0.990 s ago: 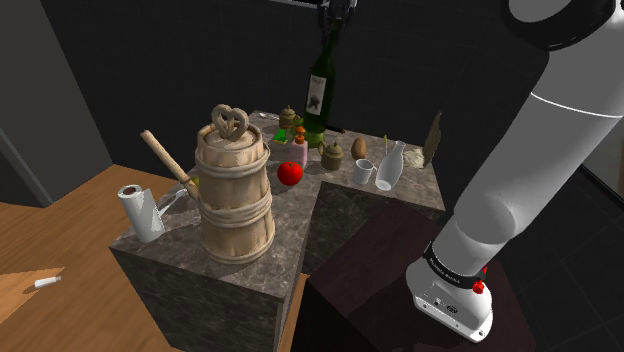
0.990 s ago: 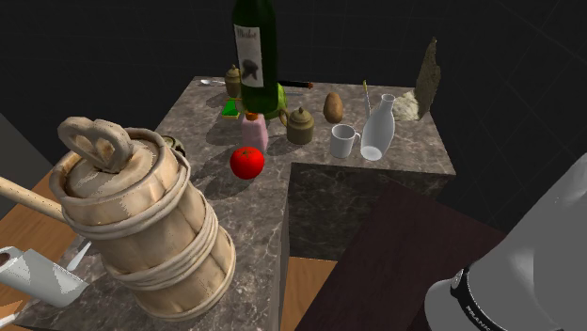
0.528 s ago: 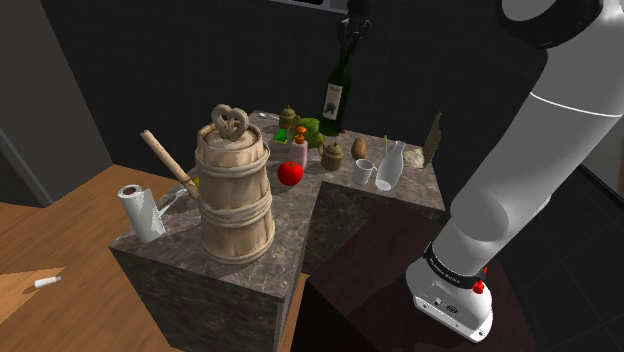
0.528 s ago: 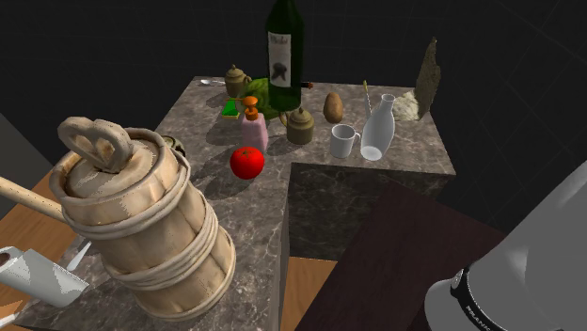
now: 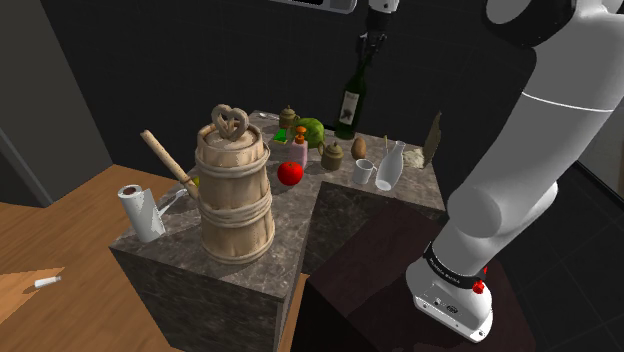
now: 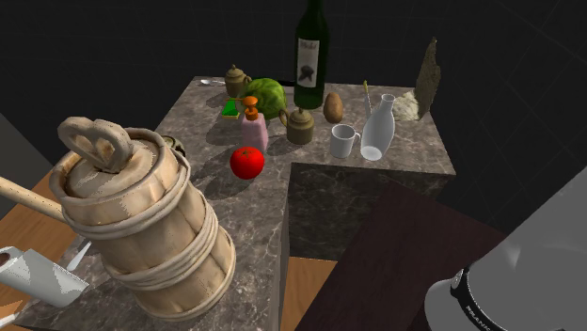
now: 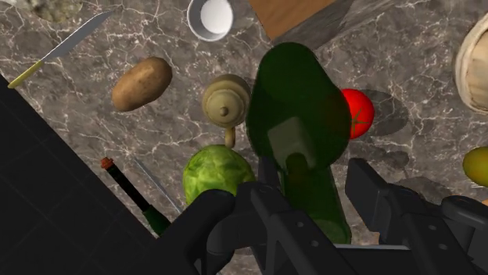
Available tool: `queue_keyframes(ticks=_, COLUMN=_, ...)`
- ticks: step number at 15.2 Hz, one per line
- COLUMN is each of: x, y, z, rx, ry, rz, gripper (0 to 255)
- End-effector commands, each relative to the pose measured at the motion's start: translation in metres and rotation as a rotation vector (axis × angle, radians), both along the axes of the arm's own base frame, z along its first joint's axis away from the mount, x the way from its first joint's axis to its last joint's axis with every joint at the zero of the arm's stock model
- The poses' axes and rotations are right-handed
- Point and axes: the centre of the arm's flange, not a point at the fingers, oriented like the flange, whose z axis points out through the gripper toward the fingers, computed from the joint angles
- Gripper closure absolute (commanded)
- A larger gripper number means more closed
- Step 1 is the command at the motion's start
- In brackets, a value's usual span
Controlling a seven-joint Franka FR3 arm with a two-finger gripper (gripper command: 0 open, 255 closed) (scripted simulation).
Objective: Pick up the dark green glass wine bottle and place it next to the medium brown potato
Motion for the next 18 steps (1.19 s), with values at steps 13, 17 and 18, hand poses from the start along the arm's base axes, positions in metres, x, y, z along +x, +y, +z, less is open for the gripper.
queue_keyframes(ticks=13, x=-0.029, y=-0.174, z=-0.068, rx=-0.001, ry=-0.001, rz=0.001, gripper=255)
queue_keyframes(ticks=17, x=-0.037, y=-0.222, z=-0.087, rx=-0.001, ry=-0.001, rz=0.001, gripper=255)
queue_keyframes(ticks=18, x=-0.039, y=-0.235, z=-0.092, rx=-0.001, ry=-0.001, rz=0.001, gripper=255)
